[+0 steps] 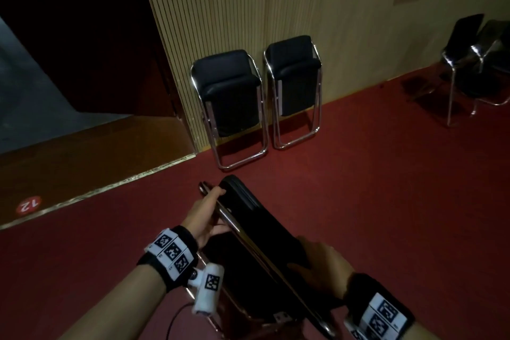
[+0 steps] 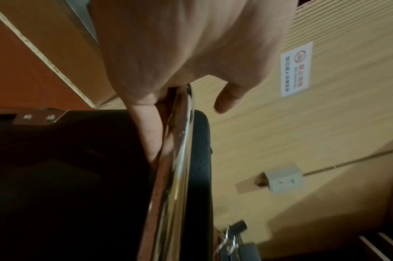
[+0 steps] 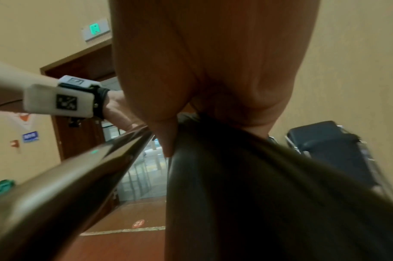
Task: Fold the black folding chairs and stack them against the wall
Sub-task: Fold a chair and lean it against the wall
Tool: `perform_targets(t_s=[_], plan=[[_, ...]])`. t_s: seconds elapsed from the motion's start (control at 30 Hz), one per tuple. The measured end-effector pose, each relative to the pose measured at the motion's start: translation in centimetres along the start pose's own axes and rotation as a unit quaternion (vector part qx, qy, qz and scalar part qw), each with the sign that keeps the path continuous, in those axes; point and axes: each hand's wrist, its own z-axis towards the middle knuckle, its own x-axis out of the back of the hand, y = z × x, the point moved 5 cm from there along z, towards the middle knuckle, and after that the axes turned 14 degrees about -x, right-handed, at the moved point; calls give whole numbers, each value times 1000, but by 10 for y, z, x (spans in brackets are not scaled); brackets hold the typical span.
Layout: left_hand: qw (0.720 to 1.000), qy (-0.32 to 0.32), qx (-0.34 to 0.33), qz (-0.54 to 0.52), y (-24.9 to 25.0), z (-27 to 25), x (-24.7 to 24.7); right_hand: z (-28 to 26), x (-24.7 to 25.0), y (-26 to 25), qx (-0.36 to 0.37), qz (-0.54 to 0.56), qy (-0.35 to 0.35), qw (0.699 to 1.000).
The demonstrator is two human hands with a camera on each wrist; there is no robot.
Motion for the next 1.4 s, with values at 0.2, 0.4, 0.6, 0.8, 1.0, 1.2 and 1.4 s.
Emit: perform_targets(t_s=[0.2, 0.4, 0.6, 0.8, 1.0, 1.2, 1.4], plan=[[999, 48, -19, 7, 49, 96, -31, 120, 56, -3, 63, -34, -27, 997], [992, 101, -60, -52, 117, 172, -57, 227, 153, -27, 118, -97, -16, 988], [984, 110, -73, -120, 149, 235, -73, 313, 237, -49, 150, -148, -18, 977], [976, 122, -60, -171, 163, 332, -75, 408, 308, -70, 138, -242, 18, 960], [976, 94, -1, -194, 176, 429, -72, 485, 347, -86, 110, -232, 16, 966], [983, 94, 22, -157, 218, 528, -77, 540, 367, -97, 47, -195, 4, 980], [996, 38, 43, -62, 244, 609, -134, 566, 381, -61, -24, -109, -28, 993]])
